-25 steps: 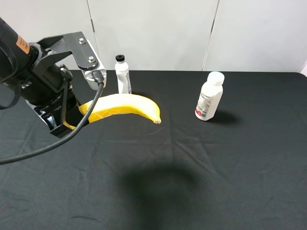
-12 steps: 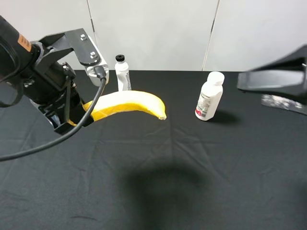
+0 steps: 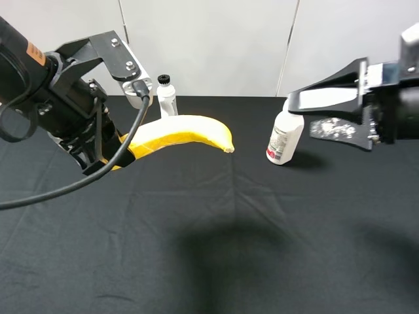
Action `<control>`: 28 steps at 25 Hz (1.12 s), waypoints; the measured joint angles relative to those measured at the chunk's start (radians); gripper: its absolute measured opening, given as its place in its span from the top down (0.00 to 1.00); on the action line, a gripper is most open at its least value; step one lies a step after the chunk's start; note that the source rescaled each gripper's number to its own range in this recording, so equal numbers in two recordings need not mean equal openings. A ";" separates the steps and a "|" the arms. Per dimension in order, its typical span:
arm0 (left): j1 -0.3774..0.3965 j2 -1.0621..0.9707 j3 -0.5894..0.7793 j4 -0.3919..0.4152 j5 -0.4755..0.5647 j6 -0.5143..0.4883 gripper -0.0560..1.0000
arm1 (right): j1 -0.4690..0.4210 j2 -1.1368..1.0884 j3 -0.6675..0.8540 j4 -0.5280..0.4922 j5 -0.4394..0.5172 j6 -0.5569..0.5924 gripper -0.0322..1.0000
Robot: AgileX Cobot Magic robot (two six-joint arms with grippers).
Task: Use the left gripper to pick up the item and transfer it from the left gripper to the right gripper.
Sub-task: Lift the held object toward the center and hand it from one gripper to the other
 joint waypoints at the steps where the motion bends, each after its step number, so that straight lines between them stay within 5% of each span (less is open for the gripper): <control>1: 0.000 0.000 0.000 0.000 0.000 0.000 0.94 | 0.000 0.000 0.000 0.000 0.000 0.000 0.00; 5: 0.000 0.000 0.000 0.000 -0.002 0.002 0.94 | 0.144 0.100 -0.041 0.018 -0.046 -0.049 0.00; 15: 0.000 0.000 0.000 0.000 -0.003 0.003 0.94 | 0.334 0.314 -0.270 0.039 -0.104 -0.054 0.00; 28: 0.000 0.000 0.000 -0.001 -0.003 0.003 0.94 | 0.380 0.493 -0.348 -0.011 -0.086 -0.048 0.00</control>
